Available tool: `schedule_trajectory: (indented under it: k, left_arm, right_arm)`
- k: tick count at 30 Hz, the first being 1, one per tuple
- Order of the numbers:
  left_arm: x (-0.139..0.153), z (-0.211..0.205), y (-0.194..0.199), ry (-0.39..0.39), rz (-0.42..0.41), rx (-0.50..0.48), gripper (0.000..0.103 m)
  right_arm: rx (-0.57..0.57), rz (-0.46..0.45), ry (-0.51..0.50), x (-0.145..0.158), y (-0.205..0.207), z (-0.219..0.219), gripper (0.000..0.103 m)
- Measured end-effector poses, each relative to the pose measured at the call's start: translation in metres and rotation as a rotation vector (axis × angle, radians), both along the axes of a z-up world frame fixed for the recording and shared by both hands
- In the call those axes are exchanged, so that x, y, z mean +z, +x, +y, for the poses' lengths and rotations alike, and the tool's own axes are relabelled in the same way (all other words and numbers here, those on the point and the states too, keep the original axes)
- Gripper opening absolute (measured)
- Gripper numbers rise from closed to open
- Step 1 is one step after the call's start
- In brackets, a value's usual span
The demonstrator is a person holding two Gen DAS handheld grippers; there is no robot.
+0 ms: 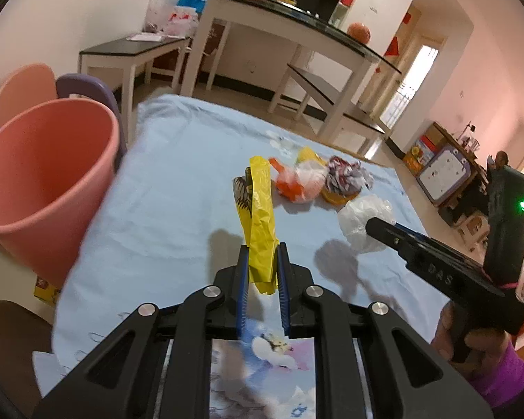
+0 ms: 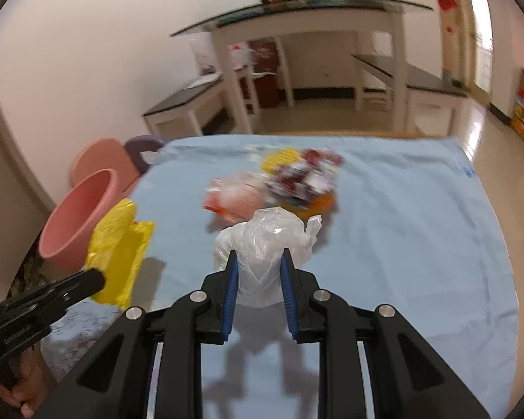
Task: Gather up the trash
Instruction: 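Carry both bags over the pink bucket and open both tools to drop them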
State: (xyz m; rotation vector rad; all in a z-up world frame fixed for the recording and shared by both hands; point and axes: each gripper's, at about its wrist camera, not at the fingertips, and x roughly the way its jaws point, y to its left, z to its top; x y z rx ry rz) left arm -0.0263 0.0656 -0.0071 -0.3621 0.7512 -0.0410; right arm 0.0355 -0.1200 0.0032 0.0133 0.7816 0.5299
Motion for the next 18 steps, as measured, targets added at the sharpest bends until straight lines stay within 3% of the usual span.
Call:
schedule_trajectory:
  k: [18]
  left_arm:
    - [0.039, 0.076, -0.035, 0.120, -0.141, 0.262, 0.015]
  right_arm:
    - [0.283, -0.092, 0.047, 0.042, -0.010, 0.130, 0.023]
